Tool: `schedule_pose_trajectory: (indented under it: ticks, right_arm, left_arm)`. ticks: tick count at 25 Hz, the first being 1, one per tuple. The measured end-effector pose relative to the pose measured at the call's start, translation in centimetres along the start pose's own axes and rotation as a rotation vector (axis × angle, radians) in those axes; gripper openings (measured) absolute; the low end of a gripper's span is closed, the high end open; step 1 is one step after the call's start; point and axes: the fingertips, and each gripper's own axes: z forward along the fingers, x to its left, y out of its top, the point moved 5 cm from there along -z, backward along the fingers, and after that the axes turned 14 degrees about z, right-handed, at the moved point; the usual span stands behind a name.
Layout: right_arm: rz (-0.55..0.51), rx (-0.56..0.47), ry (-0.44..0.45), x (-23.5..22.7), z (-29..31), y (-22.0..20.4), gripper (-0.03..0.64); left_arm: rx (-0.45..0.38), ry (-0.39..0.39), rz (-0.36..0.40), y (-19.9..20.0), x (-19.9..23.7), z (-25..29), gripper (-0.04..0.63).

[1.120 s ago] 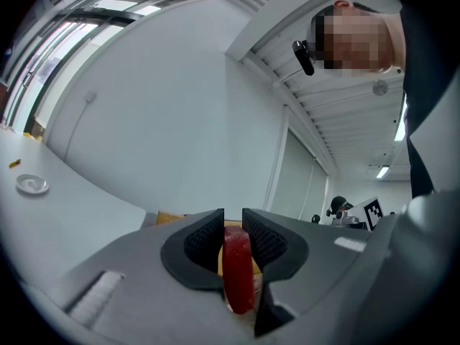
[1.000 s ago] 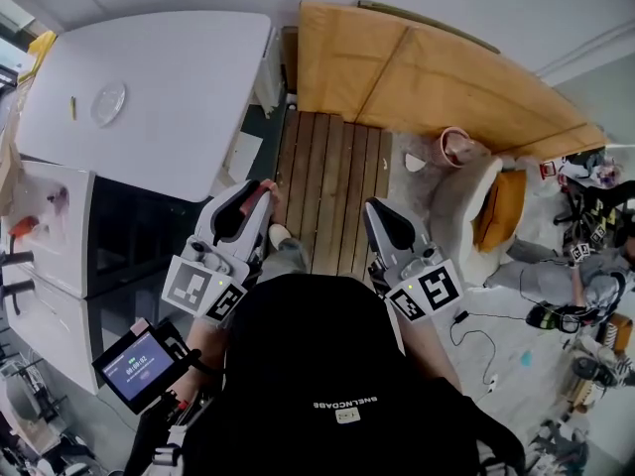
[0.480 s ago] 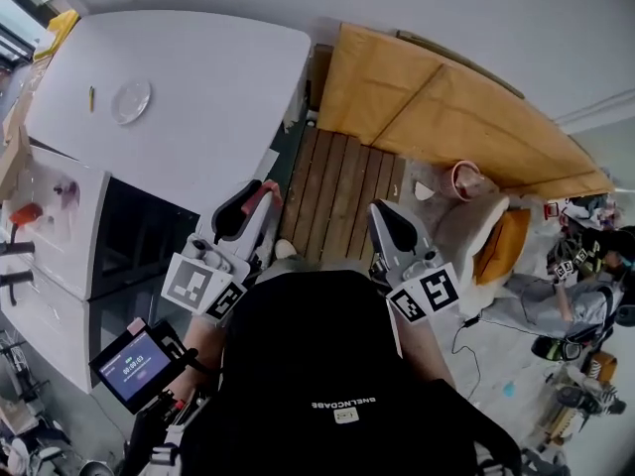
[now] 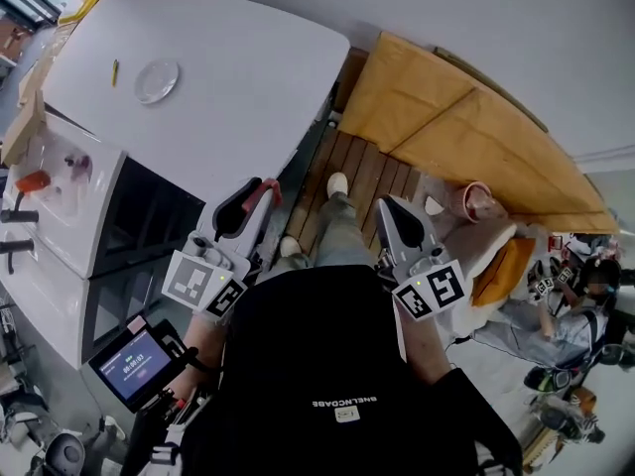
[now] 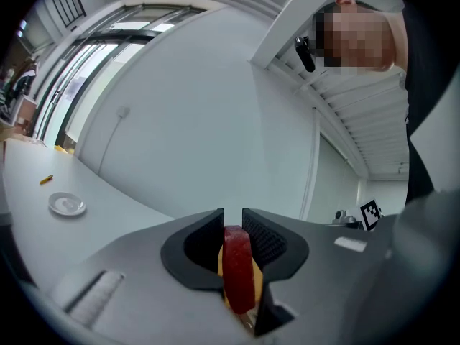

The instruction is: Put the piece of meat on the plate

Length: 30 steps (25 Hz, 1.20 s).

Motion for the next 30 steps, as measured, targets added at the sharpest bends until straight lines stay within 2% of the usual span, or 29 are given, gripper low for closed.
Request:
schedule_pose_trajectory:
  ticks: [13, 25, 30]
  right_arm:
    - [-0.039, 0.119, 0.188, 0.0, 8.7, 2.1, 0.005]
    - [-0.06, 0.229, 0.291, 1.5, 14.0, 6.4, 0.005]
    - [-0.052, 0.259, 0.326, 1.5, 16.6, 5.6, 0.005]
  left_arm:
    - [-0.015, 0.234, -0.016, 1.0, 6.6, -0.2, 0.1]
    - [-0.012, 0.381, -0.021, 3.7, 12.4, 0.4, 0.1]
    - [0.002, 0.432, -0.016, 1.5, 16.6, 0.5, 0.1]
